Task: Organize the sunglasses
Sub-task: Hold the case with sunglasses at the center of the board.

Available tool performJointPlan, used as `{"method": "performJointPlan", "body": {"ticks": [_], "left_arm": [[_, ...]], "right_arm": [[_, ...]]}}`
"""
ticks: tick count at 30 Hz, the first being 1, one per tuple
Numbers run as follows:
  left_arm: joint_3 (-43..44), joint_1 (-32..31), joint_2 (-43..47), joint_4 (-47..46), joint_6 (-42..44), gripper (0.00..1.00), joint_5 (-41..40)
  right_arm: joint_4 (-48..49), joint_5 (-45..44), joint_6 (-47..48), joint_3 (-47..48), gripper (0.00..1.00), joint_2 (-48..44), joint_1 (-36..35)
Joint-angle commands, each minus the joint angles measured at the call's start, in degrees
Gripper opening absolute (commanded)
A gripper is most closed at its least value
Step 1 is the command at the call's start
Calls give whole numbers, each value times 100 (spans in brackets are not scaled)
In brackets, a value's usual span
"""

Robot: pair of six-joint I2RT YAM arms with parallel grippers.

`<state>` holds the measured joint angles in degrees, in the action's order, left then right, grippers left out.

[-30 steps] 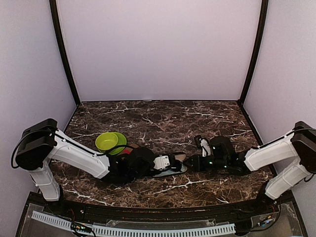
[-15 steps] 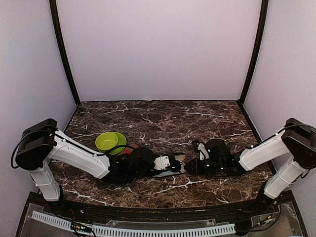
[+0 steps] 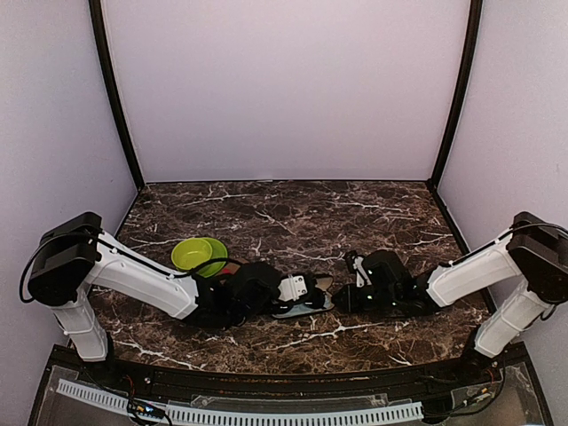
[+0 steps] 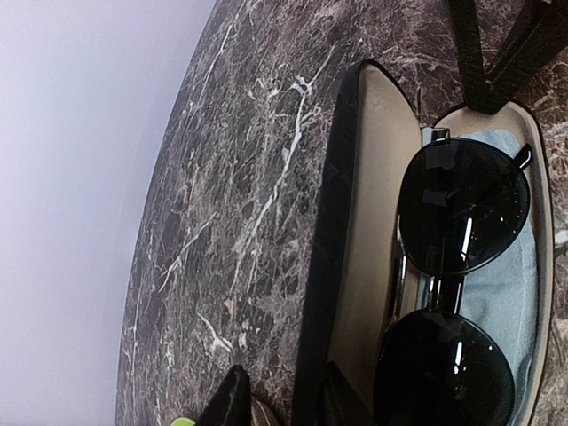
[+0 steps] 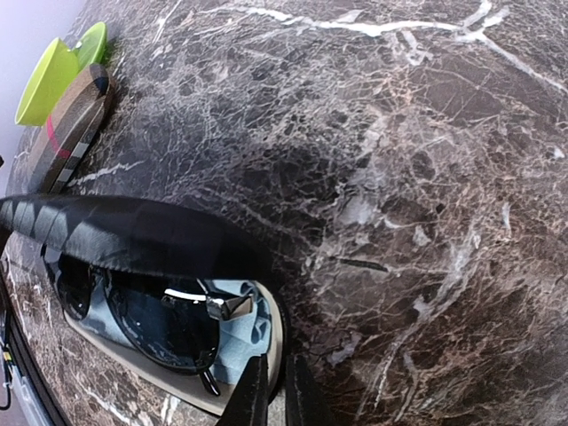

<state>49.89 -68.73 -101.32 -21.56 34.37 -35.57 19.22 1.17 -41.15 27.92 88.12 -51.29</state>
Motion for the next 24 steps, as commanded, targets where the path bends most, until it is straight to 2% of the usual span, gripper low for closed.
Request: {"method": "performJointPlan", "body": {"ticks": [1,6,9,24], "left_arm": [[118,18,258,182,-155,30,13],[109,20,444,343,-366,41,46],[53,18,586,448,-522,45,145],[-309,9,1092,1177,-1521,50,862]], "right_arm": [[-219,-265,-76,172,8,109,-99],[-293,-330,-100,233,8,83,-135],[-343,-350,-89,279,8,92,-160],[-478,-451,-166,425,7,100,-326]]}}
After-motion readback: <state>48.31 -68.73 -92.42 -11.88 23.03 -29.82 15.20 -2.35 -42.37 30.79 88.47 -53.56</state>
